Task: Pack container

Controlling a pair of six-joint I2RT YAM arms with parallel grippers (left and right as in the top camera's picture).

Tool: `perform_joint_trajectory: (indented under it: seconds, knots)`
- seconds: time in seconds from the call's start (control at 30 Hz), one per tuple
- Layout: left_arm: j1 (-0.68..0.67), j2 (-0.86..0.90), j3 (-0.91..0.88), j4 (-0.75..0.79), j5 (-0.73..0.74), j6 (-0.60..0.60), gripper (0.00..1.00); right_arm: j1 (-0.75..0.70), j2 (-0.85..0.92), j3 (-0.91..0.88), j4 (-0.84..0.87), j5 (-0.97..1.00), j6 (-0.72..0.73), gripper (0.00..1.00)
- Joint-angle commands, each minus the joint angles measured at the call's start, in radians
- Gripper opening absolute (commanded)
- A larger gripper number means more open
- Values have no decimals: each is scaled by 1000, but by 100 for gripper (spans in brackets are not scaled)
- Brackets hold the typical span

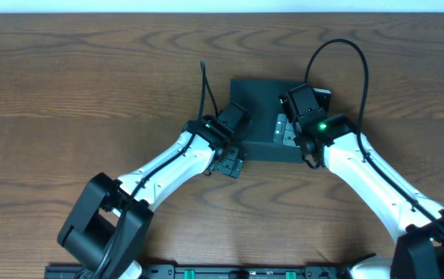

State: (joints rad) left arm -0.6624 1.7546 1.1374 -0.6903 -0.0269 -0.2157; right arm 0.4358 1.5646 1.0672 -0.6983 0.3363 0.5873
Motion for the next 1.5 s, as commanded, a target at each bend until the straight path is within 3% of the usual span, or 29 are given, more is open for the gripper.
perform_joint_trajectory:
  seconds: [0.0,0.3,0.67,0.9,1.1,1.27,1.47]
  knots:
    - [0,19,-16,21,-87,29,96,-10,24,-14,6,4,-13,99]
    - [0,79,-18,119,-92,29,96,-10,24,-14,7,4,-20,99]
    - [2,88,-18,199,-216,-18,96,-10,24,-14,7,4,-20,99]
    - [0,83,-17,145,-168,-17,96,-10,24,-14,7,4,-20,99]
    - [0,-19,-17,50,-118,-24,96,-10,24,-14,6,4,-23,99]
    - [1,-141,-17,122,-140,-8,96,-10,24,-14,7,8,-27,99]
    - [3,-164,-16,188,-142,-8,96,-10,24,-14,7,8,-27,99]
